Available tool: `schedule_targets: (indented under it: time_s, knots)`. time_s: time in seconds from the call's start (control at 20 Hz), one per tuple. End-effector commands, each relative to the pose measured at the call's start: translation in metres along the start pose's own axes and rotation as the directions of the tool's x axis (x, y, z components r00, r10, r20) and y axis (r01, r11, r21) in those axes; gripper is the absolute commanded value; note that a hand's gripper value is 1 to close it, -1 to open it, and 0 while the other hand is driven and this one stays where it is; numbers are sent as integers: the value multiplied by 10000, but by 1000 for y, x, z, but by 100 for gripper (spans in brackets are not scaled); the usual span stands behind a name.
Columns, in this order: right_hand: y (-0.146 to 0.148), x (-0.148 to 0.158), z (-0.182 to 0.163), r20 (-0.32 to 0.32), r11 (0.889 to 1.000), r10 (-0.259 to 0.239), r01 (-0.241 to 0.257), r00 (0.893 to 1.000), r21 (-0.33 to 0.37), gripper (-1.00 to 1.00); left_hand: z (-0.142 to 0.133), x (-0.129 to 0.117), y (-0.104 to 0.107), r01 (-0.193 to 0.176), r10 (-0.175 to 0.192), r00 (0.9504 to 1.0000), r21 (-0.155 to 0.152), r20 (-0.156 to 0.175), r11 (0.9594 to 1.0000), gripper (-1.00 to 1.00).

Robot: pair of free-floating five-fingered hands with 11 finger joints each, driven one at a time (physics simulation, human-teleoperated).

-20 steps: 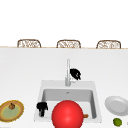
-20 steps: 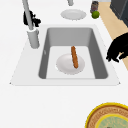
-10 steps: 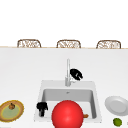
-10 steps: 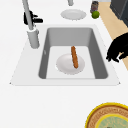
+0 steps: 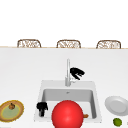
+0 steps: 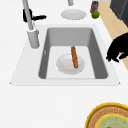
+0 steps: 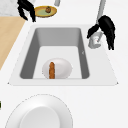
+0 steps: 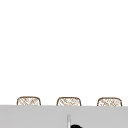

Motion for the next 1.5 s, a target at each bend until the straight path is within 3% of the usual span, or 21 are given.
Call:
schedule_targets:
  time_s: [0.0,0.15,0.4,0.6,0.8,1.05,1.15,1.45]
  knots:
    - [-4,-17,-10,354,9999,-55,52,9994,86,-100,0,0,0,0,0,10000,0,0,10000,0]
    - [-5,-20,-22,878,9993,105,-135,9961,335,-100,0,0,0,0,0,10000,0,0,10000,0]
    - [-1,-33,-38,1136,9997,-211,220,9933,-70,-100,0,0,0,0,0,10000,0,0,10000,0]
    - [-3,-27,-27,801,9997,-162,147,9967,191,-100,0,0,0,0,0,10000,0,0,10000,0]
    - [-16,-51,-6,1468,9986,-494,458,9879,280,-100,0,0,0,0,0,10000,0,0,10000,0]
    - [-12,-73,-3,2538,9974,-717,677,9646,247,-100,0,0,0,0,0,10000,0,0,10000,0]
    - [-6,-81,-5,3028,9946,-1034,997,9474,275,-100,0,0,0,0,0,10000,0,0,10000,0]
    - [6,-108,-7,4065,9901,-1362,1377,9034,256,-100,0,0,0,0,0,10000,0,0,10000,0]
